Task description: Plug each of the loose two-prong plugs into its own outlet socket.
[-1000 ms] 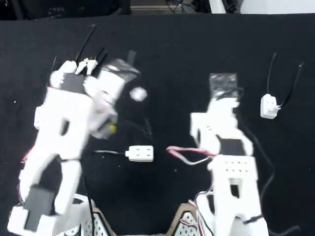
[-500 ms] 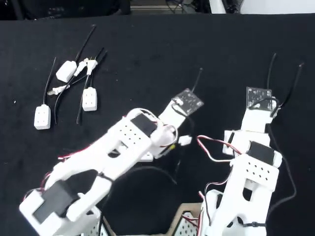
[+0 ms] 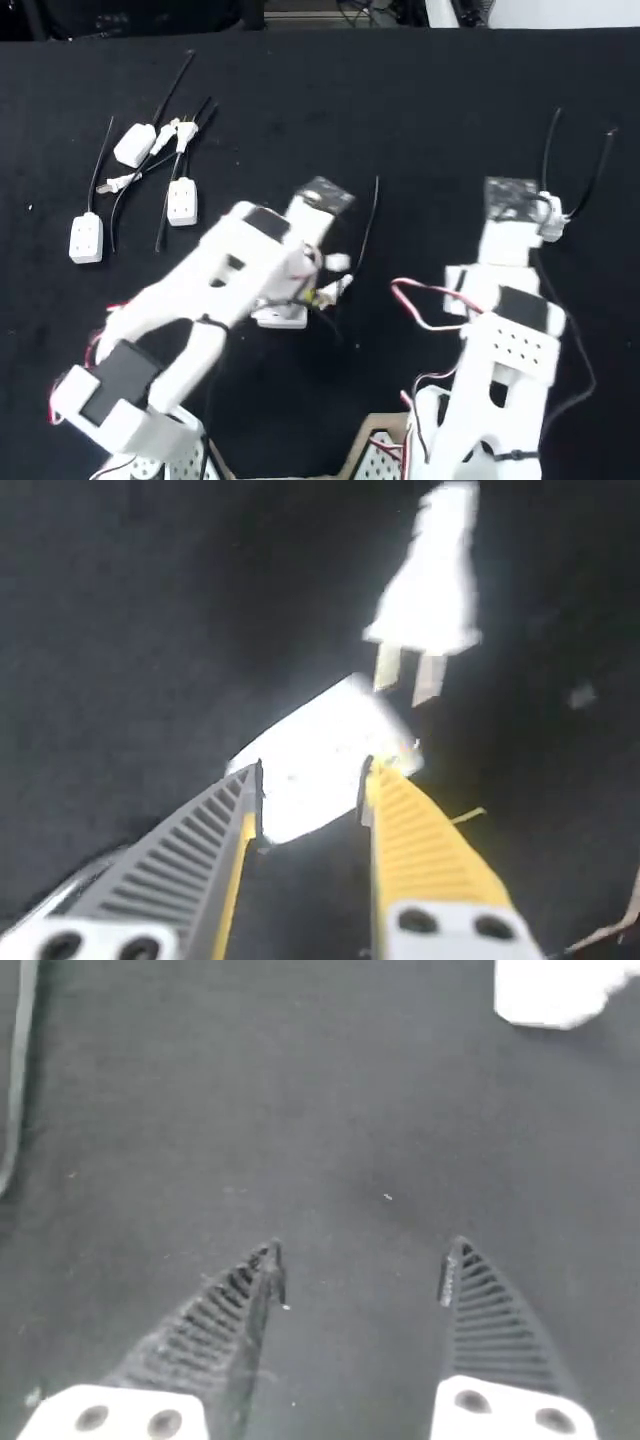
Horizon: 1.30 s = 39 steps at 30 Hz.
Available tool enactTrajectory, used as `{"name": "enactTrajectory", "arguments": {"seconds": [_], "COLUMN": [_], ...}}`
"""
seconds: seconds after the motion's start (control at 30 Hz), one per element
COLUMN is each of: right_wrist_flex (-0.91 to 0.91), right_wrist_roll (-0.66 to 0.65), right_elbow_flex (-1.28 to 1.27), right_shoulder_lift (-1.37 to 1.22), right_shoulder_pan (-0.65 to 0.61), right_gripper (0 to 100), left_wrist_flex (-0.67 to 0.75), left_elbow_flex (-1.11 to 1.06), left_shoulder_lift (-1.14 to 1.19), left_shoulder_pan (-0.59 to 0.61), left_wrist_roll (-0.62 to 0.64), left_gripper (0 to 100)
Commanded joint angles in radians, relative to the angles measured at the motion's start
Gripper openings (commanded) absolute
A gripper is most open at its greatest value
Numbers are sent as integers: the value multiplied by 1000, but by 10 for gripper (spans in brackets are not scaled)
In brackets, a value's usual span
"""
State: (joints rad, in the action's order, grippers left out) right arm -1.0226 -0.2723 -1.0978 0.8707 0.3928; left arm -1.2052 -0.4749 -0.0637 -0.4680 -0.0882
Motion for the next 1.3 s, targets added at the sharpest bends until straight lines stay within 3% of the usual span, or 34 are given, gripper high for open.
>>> {"name": "enactTrajectory", "arguments": {"seconds": [0.0, 0.17, 0.3, 0.43, 0.63, 0.77, 0.87, 1.1, 1.27], "right_wrist_flex": [2, 0, 2, 2, -3, -51, -89, -58, 44], "right_wrist_roll": [-9, -2, -9, -9, -18, -126, -176, -129, -71], "right_elbow_flex": [4, 1, -35, -48, -62, -68, -67, -90, -143], "right_shoulder_lift": [25, 25, 27, 25, 25, 27, 31, 25, 24], "right_shoulder_pan": [-164, -321, -408, -486, -502, -572, -687, -961, -1114], "right_gripper": [240, 240, 240, 240, 240, 240, 240, 240, 240], "left_wrist_flex": [25, 222, 276, 250, 51, -12, 5, 209, 127], "left_elbow_flex": [-2, -157, -200, -163, -90, -142, -232, -542, -598], "left_shoulder_lift": [-34, -28, -35, -35, -35, -75, -189, -486, -626], "left_shoulder_pan": [145, 193, 271, 318, 326, 341, 378, 420, 650], "left_wrist_roll": [-66, -68, -68, -68, -95, -190, -226, -233, -244], "left_gripper": [170, 170, 170, 169, 167, 167, 169, 167, 167]}}
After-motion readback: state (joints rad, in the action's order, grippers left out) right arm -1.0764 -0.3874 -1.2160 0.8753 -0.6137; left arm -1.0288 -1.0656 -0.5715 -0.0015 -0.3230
